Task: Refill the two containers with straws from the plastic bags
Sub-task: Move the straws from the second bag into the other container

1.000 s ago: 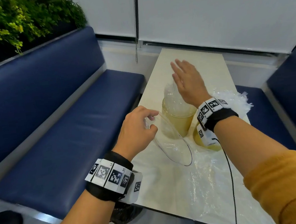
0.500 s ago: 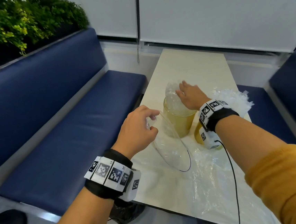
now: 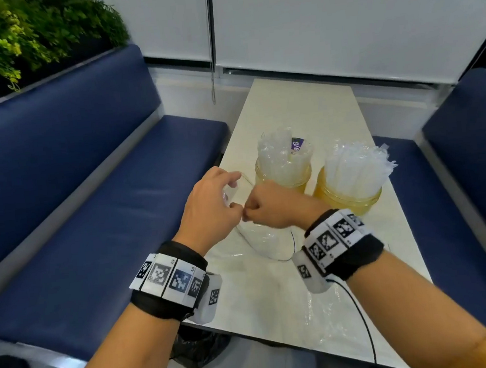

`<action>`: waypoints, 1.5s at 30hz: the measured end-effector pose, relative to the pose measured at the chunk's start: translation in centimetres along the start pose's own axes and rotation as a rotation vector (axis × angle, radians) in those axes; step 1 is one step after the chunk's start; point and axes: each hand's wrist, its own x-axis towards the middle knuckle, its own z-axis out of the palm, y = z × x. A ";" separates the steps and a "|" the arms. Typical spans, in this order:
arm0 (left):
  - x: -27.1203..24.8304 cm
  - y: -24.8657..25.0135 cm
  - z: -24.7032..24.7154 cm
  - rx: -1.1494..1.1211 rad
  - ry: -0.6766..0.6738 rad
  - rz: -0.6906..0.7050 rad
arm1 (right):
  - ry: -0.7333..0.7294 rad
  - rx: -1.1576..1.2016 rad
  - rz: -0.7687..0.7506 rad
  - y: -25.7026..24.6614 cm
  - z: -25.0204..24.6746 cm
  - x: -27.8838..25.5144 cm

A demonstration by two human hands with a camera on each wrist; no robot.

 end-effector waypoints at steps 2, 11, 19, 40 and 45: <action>-0.3 0.3 0.2 -0.033 0.002 0.010 | -0.003 -0.103 0.032 0.3 2.6 0.8; -1.8 0.3 0.7 -0.104 0.026 0.022 | -0.079 -0.668 0.213 2.4 8.9 3.6; -2.0 0.2 1.0 -0.133 0.014 0.011 | -0.058 -0.451 0.261 3.1 8.3 3.4; -2.3 0.3 3.4 0.091 0.021 -0.030 | 0.194 -0.469 0.226 -3.1 -4.1 -3.1; -1.2 0.2 3.6 0.219 0.086 -0.038 | 0.513 -0.230 0.053 -4.7 -4.8 -4.5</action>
